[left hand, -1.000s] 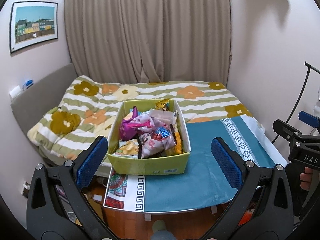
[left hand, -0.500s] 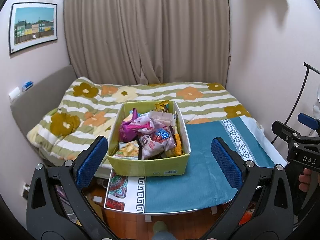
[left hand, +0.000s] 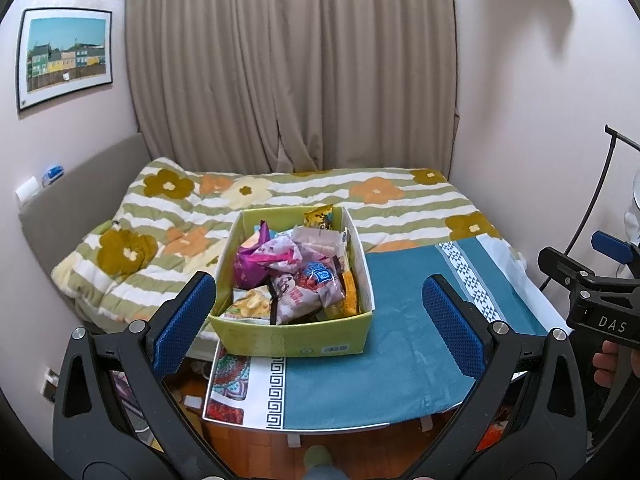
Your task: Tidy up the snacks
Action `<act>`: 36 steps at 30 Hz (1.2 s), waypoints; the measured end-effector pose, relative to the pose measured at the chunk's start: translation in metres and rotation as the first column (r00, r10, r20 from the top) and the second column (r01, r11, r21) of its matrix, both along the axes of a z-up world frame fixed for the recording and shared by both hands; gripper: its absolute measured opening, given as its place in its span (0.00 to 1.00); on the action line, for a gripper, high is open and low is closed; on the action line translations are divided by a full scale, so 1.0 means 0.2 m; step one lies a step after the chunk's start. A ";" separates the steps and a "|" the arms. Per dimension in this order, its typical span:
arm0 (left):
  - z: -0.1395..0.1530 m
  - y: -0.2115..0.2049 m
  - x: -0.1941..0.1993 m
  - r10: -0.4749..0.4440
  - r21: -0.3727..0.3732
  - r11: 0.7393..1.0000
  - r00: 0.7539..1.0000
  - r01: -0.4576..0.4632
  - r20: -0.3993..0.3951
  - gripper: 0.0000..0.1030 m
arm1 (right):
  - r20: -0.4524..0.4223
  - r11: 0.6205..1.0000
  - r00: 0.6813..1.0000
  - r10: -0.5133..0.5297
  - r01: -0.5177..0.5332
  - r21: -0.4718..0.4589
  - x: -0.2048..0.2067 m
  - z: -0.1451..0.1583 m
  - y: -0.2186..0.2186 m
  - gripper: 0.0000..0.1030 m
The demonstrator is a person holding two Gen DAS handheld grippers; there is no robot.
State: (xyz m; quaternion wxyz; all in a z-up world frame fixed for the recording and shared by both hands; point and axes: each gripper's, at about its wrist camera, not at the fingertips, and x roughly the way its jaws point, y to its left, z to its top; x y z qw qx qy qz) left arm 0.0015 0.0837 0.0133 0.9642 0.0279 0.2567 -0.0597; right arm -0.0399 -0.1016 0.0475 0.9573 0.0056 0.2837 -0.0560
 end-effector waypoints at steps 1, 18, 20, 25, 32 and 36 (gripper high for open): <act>0.00 -0.01 0.00 -0.001 0.001 1.000 1.000 0.001 -0.001 1.00 | -0.001 1.000 1.000 -0.002 0.002 0.000 0.00 0.00 0.00 1.00; -0.02 -0.05 0.01 -0.003 0.006 1.000 1.000 0.003 -0.005 1.00 | -0.010 1.000 1.000 -0.019 0.019 0.009 -0.02 0.01 -0.01 1.00; -0.02 -0.06 0.00 -0.003 0.008 1.000 1.000 0.003 -0.002 1.00 | -0.008 1.000 1.000 -0.020 0.020 0.008 -0.01 0.01 -0.01 1.00; -0.02 -0.06 -0.01 -0.001 0.008 1.000 1.000 0.001 0.003 1.00 | -0.005 1.000 1.000 -0.022 0.022 0.010 -0.02 0.01 -0.02 1.00; -0.01 -0.05 -0.04 0.034 0.033 0.999 0.999 -0.035 0.027 1.00 | -0.004 1.000 1.000 -0.025 0.025 0.010 -0.03 0.02 -0.02 1.00; -0.01 -0.02 -0.05 0.026 0.021 0.999 0.999 -0.027 0.027 1.00 | -0.006 1.000 1.000 -0.026 0.026 0.011 -0.03 0.01 -0.02 1.00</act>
